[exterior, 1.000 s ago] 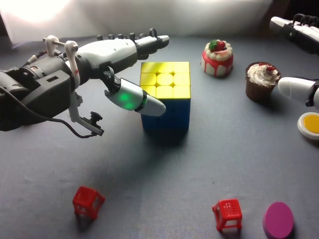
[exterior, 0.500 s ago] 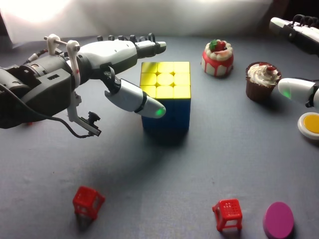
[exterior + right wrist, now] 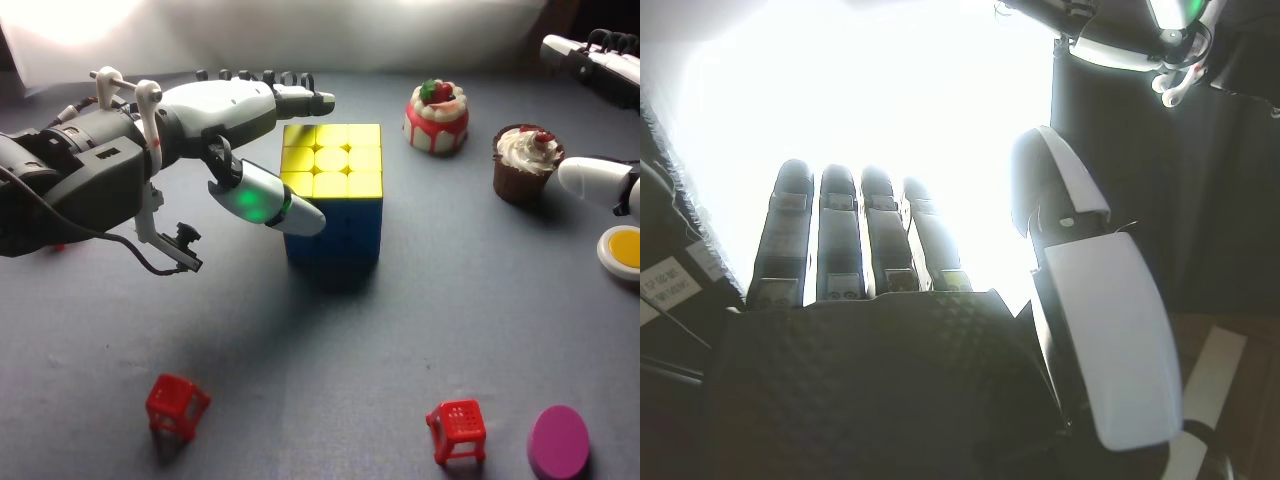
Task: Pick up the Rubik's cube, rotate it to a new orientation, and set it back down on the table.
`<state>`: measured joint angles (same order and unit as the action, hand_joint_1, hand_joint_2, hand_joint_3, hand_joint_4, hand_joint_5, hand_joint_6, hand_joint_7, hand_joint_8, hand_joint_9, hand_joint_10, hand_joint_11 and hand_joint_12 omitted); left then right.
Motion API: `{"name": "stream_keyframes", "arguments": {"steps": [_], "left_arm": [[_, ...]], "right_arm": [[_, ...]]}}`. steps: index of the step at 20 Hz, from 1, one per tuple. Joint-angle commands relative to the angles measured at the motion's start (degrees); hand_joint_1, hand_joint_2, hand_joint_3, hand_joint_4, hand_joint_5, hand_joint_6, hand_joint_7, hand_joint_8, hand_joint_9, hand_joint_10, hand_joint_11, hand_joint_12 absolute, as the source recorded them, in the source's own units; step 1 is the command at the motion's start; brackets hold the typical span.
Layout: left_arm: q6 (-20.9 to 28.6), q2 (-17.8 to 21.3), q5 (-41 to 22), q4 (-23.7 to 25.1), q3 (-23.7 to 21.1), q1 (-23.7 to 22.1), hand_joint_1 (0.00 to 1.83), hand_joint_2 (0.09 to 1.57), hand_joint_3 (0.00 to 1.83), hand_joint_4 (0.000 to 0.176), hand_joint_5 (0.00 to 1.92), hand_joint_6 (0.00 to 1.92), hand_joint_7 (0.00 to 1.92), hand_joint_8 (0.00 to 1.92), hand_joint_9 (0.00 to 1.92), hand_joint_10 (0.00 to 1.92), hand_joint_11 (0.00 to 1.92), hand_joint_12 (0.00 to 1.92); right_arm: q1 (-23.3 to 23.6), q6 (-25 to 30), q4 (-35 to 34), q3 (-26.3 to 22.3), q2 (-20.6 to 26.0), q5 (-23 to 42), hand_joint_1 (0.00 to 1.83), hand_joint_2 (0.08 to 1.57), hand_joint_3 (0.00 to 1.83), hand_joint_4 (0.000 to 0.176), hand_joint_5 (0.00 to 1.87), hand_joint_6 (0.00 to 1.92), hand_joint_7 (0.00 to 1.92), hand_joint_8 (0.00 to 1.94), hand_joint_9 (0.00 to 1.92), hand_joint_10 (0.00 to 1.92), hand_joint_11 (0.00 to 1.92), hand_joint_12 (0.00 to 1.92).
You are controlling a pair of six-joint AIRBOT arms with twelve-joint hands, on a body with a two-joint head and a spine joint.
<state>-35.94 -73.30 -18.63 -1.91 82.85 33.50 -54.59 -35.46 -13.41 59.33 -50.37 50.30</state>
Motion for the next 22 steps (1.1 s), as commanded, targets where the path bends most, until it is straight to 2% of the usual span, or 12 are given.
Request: {"name": "stream_keyframes", "arguments": {"steps": [1, 2, 3, 8, 11, 13, 14, 16, 17, 18, 19, 22], "left_arm": [[0.1, 0.15, -6.16, -0.14, -0.03, -0.84, 0.8, 0.93, 0.0, 0.0, 0.23, 0.02, 0.25, 0.02, 0.16, 0.51, 0.0, 1.66], [0.1, 0.16, -6.23, -0.14, -0.05, -0.78, 0.8, 0.93, 0.0, 0.0, 0.23, 0.02, 0.25, 0.02, 0.16, 0.51, 0.0, 1.66], [0.11, 0.18, -6.23, -0.14, -0.07, -0.75, 0.83, 0.94, 0.0, 0.0, 0.29, 0.05, 0.39, 0.1, 0.07, 1.06, 0.0, 1.75], [0.12, 0.13, -6.33, -0.16, -0.11, -0.44, 0.84, 0.98, 0.0, 0.0, 0.45, 0.1, 0.52, 0.27, 0.24, 1.15, 0.01, 1.8], [0.13, 0.12, -6.5, -0.33, -0.11, -0.33, 0.87, 1.03, 0.0, 0.0, 0.47, 0.27, 0.33, 1.16, 0.28, 1.56, 0.19, 1.92], [0.13, 0.12, -6.51, -0.49, -0.08, -0.25, 0.91, 1.01, 0.0, 0.0, 0.34, 0.67, 0.13, 1.57, 0.15, 1.87, 0.23, 1.92], [0.13, 0.12, -6.51, -0.51, -0.08, -0.21, 0.92, 0.99, 0.0, 0.0, 0.28, 0.84, 0.09, 1.56, 0.1, 1.86, 0.19, 1.92], [0.13, 0.13, -6.57, -0.65, -0.04, -0.08, 0.88, 0.93, 0.0, 0.0, 0.14, 1.02, 0.23, 0.94, 0.15, 1.33, 0.04, 1.86], [0.13, 0.13, -6.58, -0.77, 0.0, -0.08, 0.86, 0.88, 0.0, 0.006, 0.11, 0.69, 0.29, 0.6, 0.18, 1.02, 0.01, 1.68], [0.2, 0.16, -6.71, -0.8, 0.01, -0.16, 0.85, 0.85, 0.0, 0.06, 0.11, 0.37, 0.32, 0.35, 0.19, 0.84, 0.0, 1.59], [0.28, 0.21, -6.83, -0.73, -0.02, -0.25, 0.85, 0.84, 0.0, 0.076, 0.08, 0.17, 0.26, 0.14, 0.12, 0.63, 0.0, 1.46], [0.81, 0.27, -6.97, -0.34, -0.01, -0.19, 0.8, 0.83, 0.0, 0.111, 0.0, 0.0, 0.03, 0.0, 0.03, 0.16, 0.0, 1.14]], "right_arm": [[0.1, 0.36, -0.38, 0.21, -0.02, 7.27, 0.54, 1.35, 0.0, 0.0, 0.0, 0.0, 0.0, 0.0, 0.0, 0.0, 0.0, 0.0], [0.09, 0.36, -0.39, 0.21, -0.02, 7.27, 0.54, 1.35, 0.0, 0.0, 0.0, 0.0, 0.0, 0.0, 0.0, 0.0, 0.0, 0.0], [0.08, 0.36, -0.41, 0.21, -0.02, 7.27, 0.57, 1.35, 0.0, 0.0, 0.0, 0.0, 0.0, 0.0, 0.0, 0.0, 0.0, 0.0], [-0.06, 0.36, -0.52, 0.19, -0.02, 7.33, 0.54, 1.34, 0.0, 0.0, 0.0, 0.0, 0.0, 0.0, 0.0, 0.0, 0.0, 0.0], [-0.16, 0.36, -0.62, 0.17, -0.02, 7.42, 0.55, 1.36, 0.0, 0.0, 0.0, 0.0, 0.0, 0.0, 0.0, 0.0, 0.0, 0.0], [-0.19, 0.36, -0.66, 0.16, -0.02, 7.45, 0.55, 1.35, 0.0, 0.0, 0.0, 0.0, 0.0, 0.0, 0.0, 0.0, 0.0, 0.0], [-0.19, 0.36, -0.67, 0.15, -0.02, 7.47, 0.55, 1.35, 0.0, 0.0, 0.0, 0.0, 0.0, 0.0, 0.0, 0.0, 0.0, 0.0], [-0.23, 0.36, -0.69, 0.13, -0.02, 7.55, 0.54, 1.36, 0.0, 0.0, 0.0, 0.0, 0.0, 0.0, 0.0, 0.0, 0.0, 0.0], [-0.25, 0.36, -0.7, 0.13, -0.02, 7.56, 0.55, 1.36, 0.01, 0.0, 0.0, 0.0, 0.0, 0.0, 0.0, 0.0, 0.0, 0.0], [-0.27, 0.36, -0.7, 0.13, -0.02, 7.56, 0.58, 1.36, 0.0, 0.0, 0.0, 0.0, 0.0, 0.0, 0.0, 0.0, 0.0, 0.0], [-0.27, 0.36, -0.71, 0.13, -0.02, 7.57, 0.55, 1.36, 0.0, 0.0, 0.0, 0.0, 0.0, 0.0, 0.0, 0.0, 0.0, 0.0], [-0.27, 0.36, -0.73, 0.13, -0.02, 7.62, 0.58, 1.37, 0.0, 0.0, 0.0, 0.0, 0.0, 0.0, 0.0, 0.0, 0.0, 0.0]]}}
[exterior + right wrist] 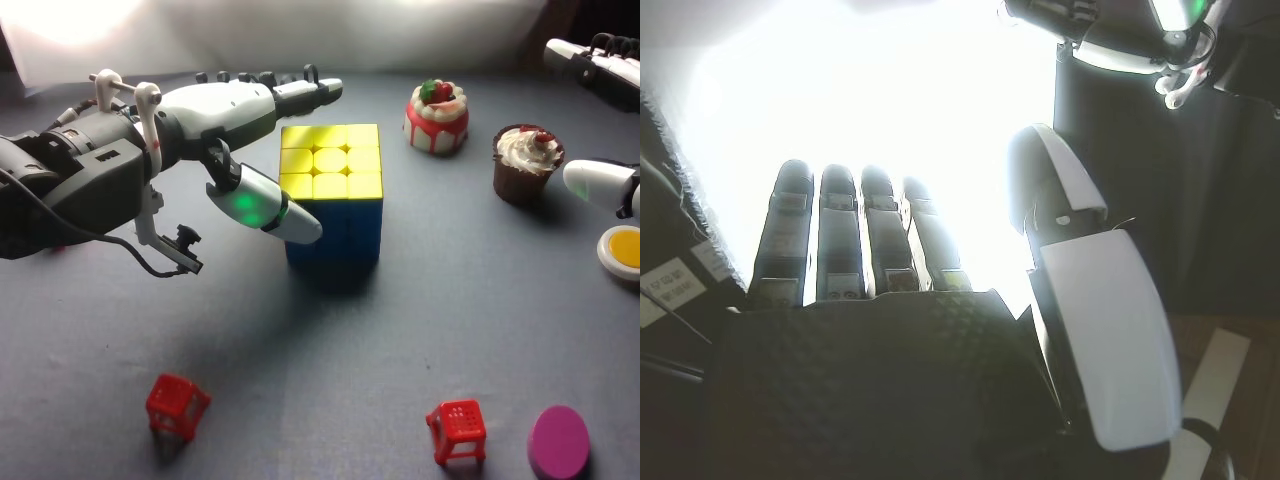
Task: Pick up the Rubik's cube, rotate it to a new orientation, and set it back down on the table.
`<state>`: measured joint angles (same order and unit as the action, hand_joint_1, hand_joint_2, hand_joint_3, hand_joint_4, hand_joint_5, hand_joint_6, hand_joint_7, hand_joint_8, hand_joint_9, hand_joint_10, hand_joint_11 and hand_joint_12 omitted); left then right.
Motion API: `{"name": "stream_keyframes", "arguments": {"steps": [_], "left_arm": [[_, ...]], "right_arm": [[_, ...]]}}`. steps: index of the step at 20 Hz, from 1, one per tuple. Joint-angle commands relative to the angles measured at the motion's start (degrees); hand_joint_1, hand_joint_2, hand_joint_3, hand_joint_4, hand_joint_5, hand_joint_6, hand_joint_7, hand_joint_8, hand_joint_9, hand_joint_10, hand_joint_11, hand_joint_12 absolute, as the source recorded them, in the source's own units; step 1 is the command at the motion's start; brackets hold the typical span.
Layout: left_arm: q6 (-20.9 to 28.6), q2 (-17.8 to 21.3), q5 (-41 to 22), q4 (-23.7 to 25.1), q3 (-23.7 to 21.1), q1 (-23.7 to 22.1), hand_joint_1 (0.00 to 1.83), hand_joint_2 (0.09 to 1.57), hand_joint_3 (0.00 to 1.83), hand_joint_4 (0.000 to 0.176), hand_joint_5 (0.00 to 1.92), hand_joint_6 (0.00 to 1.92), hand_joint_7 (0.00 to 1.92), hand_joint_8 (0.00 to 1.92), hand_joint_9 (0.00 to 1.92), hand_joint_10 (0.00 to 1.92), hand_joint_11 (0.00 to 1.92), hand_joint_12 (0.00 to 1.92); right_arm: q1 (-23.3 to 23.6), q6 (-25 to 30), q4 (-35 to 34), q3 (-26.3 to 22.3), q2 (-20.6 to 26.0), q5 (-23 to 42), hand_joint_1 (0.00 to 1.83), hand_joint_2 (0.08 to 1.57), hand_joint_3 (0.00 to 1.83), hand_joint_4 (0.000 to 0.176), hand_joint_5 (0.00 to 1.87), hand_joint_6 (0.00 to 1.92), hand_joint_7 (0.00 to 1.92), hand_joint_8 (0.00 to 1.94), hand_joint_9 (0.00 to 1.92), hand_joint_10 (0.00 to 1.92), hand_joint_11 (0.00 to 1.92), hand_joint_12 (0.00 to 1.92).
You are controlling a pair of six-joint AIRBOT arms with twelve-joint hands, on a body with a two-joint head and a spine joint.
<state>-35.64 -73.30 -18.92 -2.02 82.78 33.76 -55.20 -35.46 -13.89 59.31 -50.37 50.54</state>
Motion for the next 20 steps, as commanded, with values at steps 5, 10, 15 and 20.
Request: {"name": "stream_keyframes", "arguments": {"steps": [5, 10, 15, 20], "left_arm": [[0.85, 0.96, -7.4, 0.03, -0.48, -0.16, 0.77, 0.79, 0.0, 0.123, 0.0, 0.0, 0.0, 0.0, 0.0, 0.0, 0.0, 0.39], [1.07, 1.43, -5.87, 2.07, -0.28, -1.82, 0.72, 0.82, 0.0, 0.101, 0.0, 0.0, 0.0, 0.0, 0.0, 0.0, 0.0, 0.69], [5.57, 1.1, 0.42, 9.69, 1.49, -4.13, 0.69, 0.75, 0.0, 0.101, 0.0, 0.0, 0.0, 0.0, 0.0, 0.0, 0.0, 0.4], [10.88, 1.09, 5.12, 20.64, 2.13, -7.22, 0.62, 0.74, 0.0, 0.103, 0.0, 0.0, 0.0, 0.0, 0.0, 0.0, 0.0, 0.55]], "right_arm": [[0.23, 0.36, -0.35, 0.11, -0.02, 7.48, 0.57, 1.36, 0.0, 0.0, 0.0, 0.0, 0.0, 0.0, 0.0, 0.0, 0.0, 0.0], [0.09, 0.36, -0.45, 0.05, -0.02, 7.5, 0.56, 1.36, 0.0, 0.0, 0.0, 0.0, 0.0, 0.0, 0.0, 0.0, 0.0, 0.0], [0.09, 0.36, -0.43, 0.03, -0.01, 7.04, 0.57, 1.37, 0.0, 0.0, 0.0, 0.0, 0.0, 0.0, 0.0, 0.0, 0.0, 0.0], [0.09, 0.36, -0.43, 0.03, -0.03, 6.61, 0.59, 1.37, 0.0, 0.0, 0.0, 0.0, 0.0, 0.0, 0.0, 0.0, 0.01, 0.0]]}}
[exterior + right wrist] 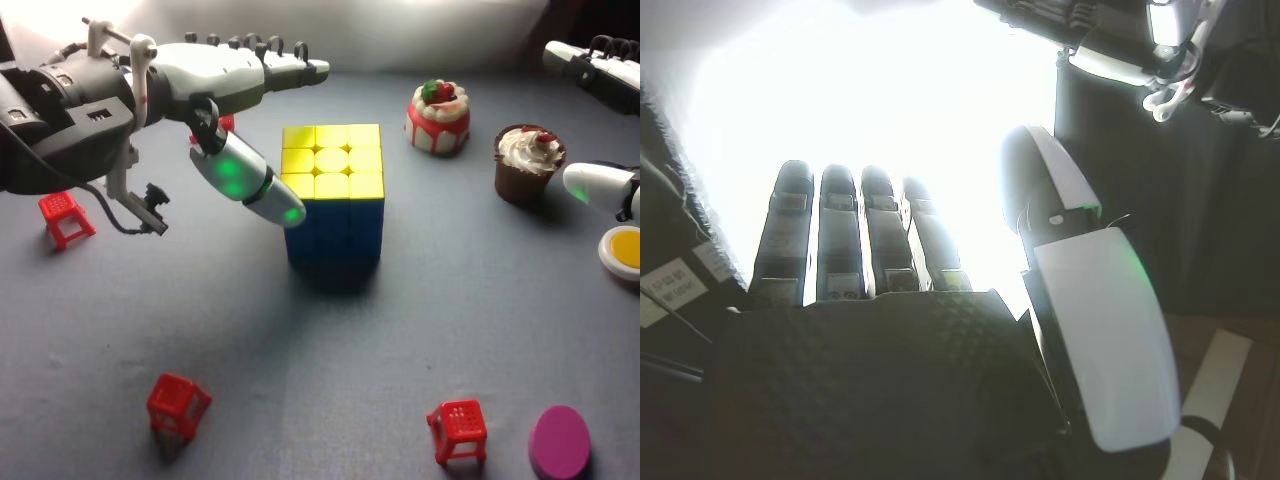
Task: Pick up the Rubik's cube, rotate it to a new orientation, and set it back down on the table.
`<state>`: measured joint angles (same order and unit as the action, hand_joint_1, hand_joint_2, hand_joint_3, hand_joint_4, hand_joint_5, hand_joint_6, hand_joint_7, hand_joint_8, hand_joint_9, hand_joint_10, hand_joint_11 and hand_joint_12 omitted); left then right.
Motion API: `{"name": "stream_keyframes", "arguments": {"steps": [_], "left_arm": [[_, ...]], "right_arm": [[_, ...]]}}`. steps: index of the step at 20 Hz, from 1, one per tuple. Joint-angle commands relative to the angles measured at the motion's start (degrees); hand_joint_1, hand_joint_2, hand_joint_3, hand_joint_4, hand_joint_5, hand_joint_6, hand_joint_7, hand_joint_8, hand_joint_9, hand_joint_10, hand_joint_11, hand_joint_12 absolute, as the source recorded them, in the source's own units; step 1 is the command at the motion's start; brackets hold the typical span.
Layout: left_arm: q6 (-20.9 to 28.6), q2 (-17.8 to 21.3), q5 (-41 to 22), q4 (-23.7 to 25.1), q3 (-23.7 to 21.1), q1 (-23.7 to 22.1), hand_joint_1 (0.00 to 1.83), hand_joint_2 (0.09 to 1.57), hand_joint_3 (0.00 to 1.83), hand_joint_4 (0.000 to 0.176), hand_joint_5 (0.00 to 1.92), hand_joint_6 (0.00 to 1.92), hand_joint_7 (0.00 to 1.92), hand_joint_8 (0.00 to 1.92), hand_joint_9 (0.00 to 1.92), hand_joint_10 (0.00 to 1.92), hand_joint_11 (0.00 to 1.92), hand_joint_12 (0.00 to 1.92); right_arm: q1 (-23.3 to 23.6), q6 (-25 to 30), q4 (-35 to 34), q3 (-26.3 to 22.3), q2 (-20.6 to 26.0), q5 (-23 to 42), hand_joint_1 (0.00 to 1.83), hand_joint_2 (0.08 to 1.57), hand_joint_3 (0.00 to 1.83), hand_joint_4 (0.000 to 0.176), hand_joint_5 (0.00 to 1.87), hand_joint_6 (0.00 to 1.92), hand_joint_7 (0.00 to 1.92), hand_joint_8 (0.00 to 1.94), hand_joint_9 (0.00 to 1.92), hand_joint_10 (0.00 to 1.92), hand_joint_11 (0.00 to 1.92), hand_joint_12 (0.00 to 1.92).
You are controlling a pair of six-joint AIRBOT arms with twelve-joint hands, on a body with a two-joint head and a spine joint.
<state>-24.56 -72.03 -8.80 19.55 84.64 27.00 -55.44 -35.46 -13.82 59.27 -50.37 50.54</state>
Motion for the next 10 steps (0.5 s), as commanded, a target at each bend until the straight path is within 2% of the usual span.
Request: {"name": "stream_keyframes", "arguments": {"steps": [1, 2, 4, 5, 6, 7, 8, 9, 10], "left_arm": [[1.44, -0.17, -4.34, 1.5, 0.31, -0.63, 0.62, 0.74, 0.0, 0.103, 0.0, 0.0, 0.0, 0.0, 0.0, 0.0, 0.0, 0.55], [1.59, -0.17, -4.08, 2.0, 0.31, -0.66, 0.68, 0.79, 0.01, 0.103, 0.0, 0.0, 0.0, 0.0, 0.0, 0.0, 0.0, 0.69], [1.84, -0.16, -4.13, 2.14, 0.28, -0.51, 0.68, 0.81, 0.01, 0.11, 0.0, 0.0, 0.0, 0.0, 0.0, 0.0, 0.0, 0.64], [2.0, -0.16, -4.36, 2.16, 0.25, -0.52, 0.68, 0.82, 0.0, 0.116, 0.0, 0.0, 0.0, 0.0, 0.0, 0.0, 0.0, 0.19], [2.06, -0.15, -4.48, 2.17, 0.21, -0.55, 0.68, 0.83, 0.0, 0.121, 0.0, 0.0, 0.0, 0.0, 0.0, 0.0, 0.0, 0.19], [2.21, -0.15, -4.64, 2.17, 0.19, -0.53, 0.64, 0.83, 0.0, 0.107, 0.0, 0.0, 0.0, 0.0, 0.0, 0.0, 0.0, 0.42], [2.23, -0.16, -4.66, 2.3, 0.13, -0.51, 0.62, 0.81, 0.0, 0.076, 0.0, 0.0, 0.0, 0.0, 0.0, 0.0, 0.0, 0.47], [2.23, -0.19, -4.58, 2.44, 0.1, -0.45, 0.6, 0.79, 0.0, 0.079, 0.0, 0.0, 0.05, 0.01, 0.09, 0.04, 0.0, 0.9], [2.23, -0.34, -4.43, 2.73, 0.11, -0.38, 0.62, 0.81, 0.0, 0.054, 0.0, 0.0, 0.25, 0.15, 0.02, 0.83, 0.0, 1.65]], "right_arm": [[0.33, 0.36, -0.5, 0.08, -0.13, 6.53, 0.59, 1.37, 0.0, 0.0, 0.0, 0.0, 0.0, 0.0, 0.0, 0.0, 0.01, 0.0], [0.32, 0.36, -0.5, 0.08, -0.13, 6.53, 0.59, 1.37, 0.0, 0.0, 0.0, 0.0, 0.0, 0.0, 0.0, 0.0, 0.0, 0.0], [0.06, 0.36, -0.62, 0.08, -0.15, 6.53, 0.59, 1.37, 0.0, 0.0, 0.0, 0.0, 0.0, 0.0, 0.0, 0.0, 0.0, 0.0], [-0.04, 0.36, -0.76, 0.07, -0.15, 6.53, 0.59, 1.37, 0.0, 0.0, 0.0, 0.0, 0.0, 0.0, 0.0, 0.0, 0.0, 0.0], [-0.07, 0.36, -0.81, 0.06, -0.15, 6.53, 0.6, 1.38, 0.0, 0.0, 0.0, 0.0, 0.0, 0.0, 0.0, 0.0, 0.0, 0.0], [-0.1, 0.36, -0.82, 0.05, -0.15, 6.54, 0.6, 1.37, 0.0, 0.0, 0.0, 0.0, 0.0, 0.0, 0.0, 0.0, 0.0, 0.0], [-0.11, 0.36, -0.83, 0.05, -0.2, 6.54, 0.6, 1.37, 0.0, 0.0, 0.0, 0.0, 0.0, 0.0, 0.0, 0.0, 0.0, 0.0], [-0.11, 0.36, -0.83, 0.06, -0.25, 6.54, 0.57, 1.38, 0.0, 0.0, 0.0, 0.0, 0.0, 0.0, 0.0, 0.0, 0.0, 0.0], [-0.11, 0.36, -0.83, 0.07, -0.28, 6.55, 0.59, 1.37, 0.0, 0.0, 0.0, 0.0, 0.0, 0.0, 0.0, 0.0, 0.0, 0.0]]}}
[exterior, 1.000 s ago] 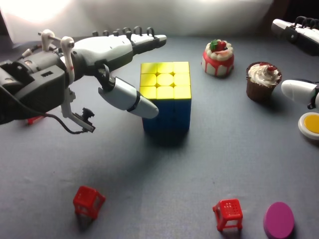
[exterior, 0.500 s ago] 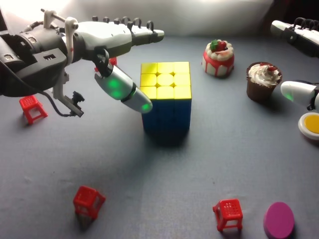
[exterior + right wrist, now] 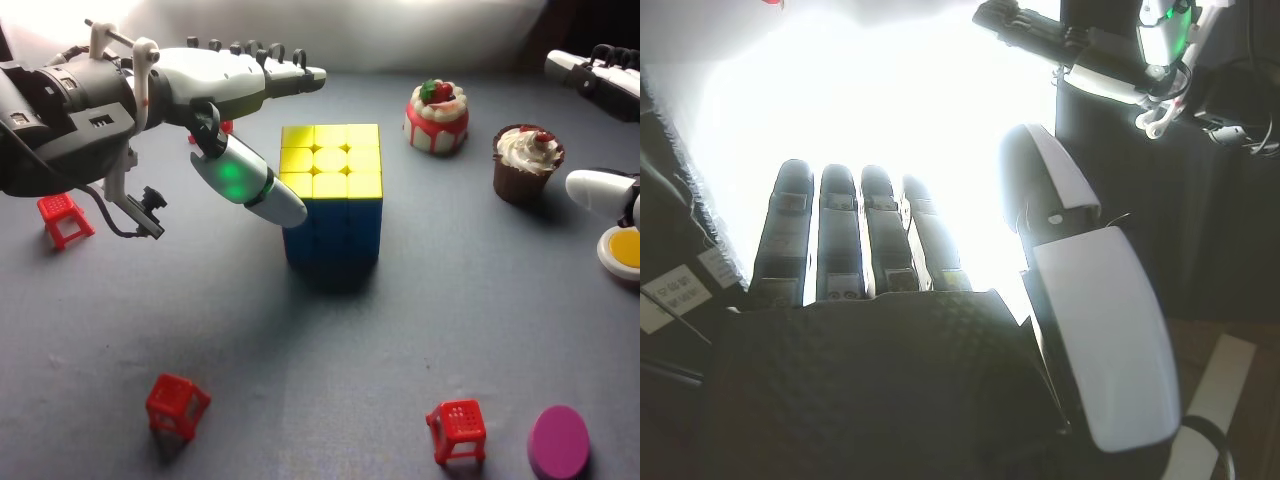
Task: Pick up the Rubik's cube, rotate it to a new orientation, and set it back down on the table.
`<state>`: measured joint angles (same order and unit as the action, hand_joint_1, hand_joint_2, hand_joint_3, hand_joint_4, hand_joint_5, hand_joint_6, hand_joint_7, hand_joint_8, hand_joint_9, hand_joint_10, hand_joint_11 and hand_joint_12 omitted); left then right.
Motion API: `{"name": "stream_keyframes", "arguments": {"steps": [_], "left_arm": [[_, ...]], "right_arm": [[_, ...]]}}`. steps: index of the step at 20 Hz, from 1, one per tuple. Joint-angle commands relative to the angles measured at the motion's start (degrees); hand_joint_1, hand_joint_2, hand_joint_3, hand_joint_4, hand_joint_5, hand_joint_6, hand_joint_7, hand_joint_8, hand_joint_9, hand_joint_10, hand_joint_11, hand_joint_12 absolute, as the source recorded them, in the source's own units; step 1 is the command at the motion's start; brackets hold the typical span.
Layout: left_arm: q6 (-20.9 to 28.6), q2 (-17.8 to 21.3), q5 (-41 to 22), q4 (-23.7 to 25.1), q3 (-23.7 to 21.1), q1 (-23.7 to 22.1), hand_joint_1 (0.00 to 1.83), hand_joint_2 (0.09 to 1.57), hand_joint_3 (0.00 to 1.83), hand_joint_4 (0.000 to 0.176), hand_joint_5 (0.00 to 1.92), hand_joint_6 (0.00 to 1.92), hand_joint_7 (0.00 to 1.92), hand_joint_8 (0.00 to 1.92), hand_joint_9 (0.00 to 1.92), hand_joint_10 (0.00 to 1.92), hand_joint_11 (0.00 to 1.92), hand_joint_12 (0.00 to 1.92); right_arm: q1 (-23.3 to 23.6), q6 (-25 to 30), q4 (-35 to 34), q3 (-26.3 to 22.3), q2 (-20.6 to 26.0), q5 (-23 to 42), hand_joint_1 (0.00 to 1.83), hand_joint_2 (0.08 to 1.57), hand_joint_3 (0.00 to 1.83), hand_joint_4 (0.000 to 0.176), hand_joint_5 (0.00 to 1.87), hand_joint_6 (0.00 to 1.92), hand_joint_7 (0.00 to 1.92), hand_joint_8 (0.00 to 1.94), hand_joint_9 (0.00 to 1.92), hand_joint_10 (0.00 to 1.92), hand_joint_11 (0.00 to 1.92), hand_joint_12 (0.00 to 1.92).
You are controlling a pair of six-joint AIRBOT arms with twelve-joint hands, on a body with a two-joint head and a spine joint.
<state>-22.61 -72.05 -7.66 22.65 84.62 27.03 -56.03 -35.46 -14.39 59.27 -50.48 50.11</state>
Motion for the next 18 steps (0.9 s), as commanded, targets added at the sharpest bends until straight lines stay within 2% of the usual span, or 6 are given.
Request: {"name": "stream_keyframes", "arguments": {"steps": [1, 2, 5, 14, 16, 18], "left_arm": [[0.29, -0.45, -5.36, 0.03, 0.12, -0.43, 0.65, 0.83, 0.0, 0.063, 0.0, 0.0, 0.26, 0.7, 0.05, 1.4, 0.04, 1.87], [0.29, -0.67, -5.13, 0.46, 0.1, -0.45, 0.67, 0.85, 0.01, 0.081, 0.0, 0.0, 0.15, 0.77, 0.01, 1.39, 0.01, 1.91], [0.3, -0.97, -4.76, 0.76, 0.08, -0.41, 0.67, 0.81, 0.0, 0.086, 0.0, 0.0, 0.06, 0.05, 0.04, 0.31, 0.0, 1.32], [0.7, 0.11, -5.29, 1.91, -1.59, 0.36, 0.71, 0.83, 0.01, 0.076, 0.0, 0.0, 0.07, 0.02, 0.12, 0.24, 0.0, 1.61], [0.72, 0.06, -5.29, 1.91, -1.69, 0.49, 0.76, 0.84, 0.0, 0.066, 0.0, 0.0, 0.18, 0.0, 0.02, 0.61, 0.0, 1.79], [0.72, -0.08, -5.16, 1.93, -1.62, 0.48, 0.74, 0.82, 0.0, 0.065, 0.0, 0.0, 0.06, 0.0, 0.0, 0.32, 0.0, 1.44]], "right_arm": [[0.48, 0.36, -0.26, 0.08, -0.18, 6.99, 0.59, 1.37, 0.0, 0.0, 0.0, 0.0, 0.0, 0.0, 0.0, 0.0, 0.0, 0.0], [0.46, 0.36, -0.26, 0.08, -0.18, 6.99, 0.58, 1.37, 0.0, 0.0, 0.0, 0.0, 0.0, 0.0, 0.0, 0.0, 0.0, 0.0], [0.43, 0.36, -0.3, 0.06, -0.22, 7.01, 0.64, 1.36, 0.0, 0.0, 0.0, 0.0, 0.0, 0.0, 0.0, 0.0, 0.0, 0.0], [0.22, 0.36, -0.65, -0.02, -0.33, 7.08, 0.58, 1.35, 0.0, 0.0, 0.0, 0.0, 0.0, 0.0, 0.0, 0.0, 0.0, 0.0], [0.22, 0.36, -0.66, -0.03, -0.34, 7.08, 0.58, 1.36, 0.0, 0.0, 0.0, 0.0, 0.0, 0.0, 0.0, 0.0, 0.0, 0.0], [0.22, 0.36, -0.66, -0.03, -0.36, 7.08, 0.58, 1.35, 0.0, 0.0, 0.0, 0.0, 0.0, 0.0, 0.0, 0.0, 0.0, 0.0]]}}
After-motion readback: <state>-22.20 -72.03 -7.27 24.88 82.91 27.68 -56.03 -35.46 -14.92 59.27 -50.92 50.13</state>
